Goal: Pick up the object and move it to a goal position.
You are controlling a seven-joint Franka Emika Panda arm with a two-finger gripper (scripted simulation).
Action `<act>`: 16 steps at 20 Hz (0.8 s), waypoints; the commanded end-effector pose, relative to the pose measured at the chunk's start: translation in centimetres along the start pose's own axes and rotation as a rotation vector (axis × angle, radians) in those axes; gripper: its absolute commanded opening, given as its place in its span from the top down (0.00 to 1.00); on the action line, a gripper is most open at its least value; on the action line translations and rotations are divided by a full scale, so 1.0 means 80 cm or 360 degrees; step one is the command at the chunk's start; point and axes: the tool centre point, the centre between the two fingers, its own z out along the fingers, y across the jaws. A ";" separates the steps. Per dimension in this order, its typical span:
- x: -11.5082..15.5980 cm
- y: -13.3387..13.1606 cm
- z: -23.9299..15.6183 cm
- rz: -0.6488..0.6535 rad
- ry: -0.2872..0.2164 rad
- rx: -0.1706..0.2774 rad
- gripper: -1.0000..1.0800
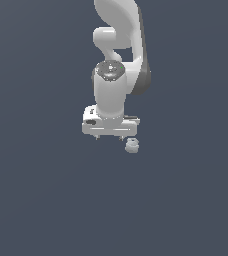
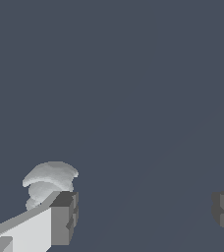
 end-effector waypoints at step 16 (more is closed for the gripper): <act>-0.025 0.019 0.032 0.0061 -0.0115 -0.0005 0.04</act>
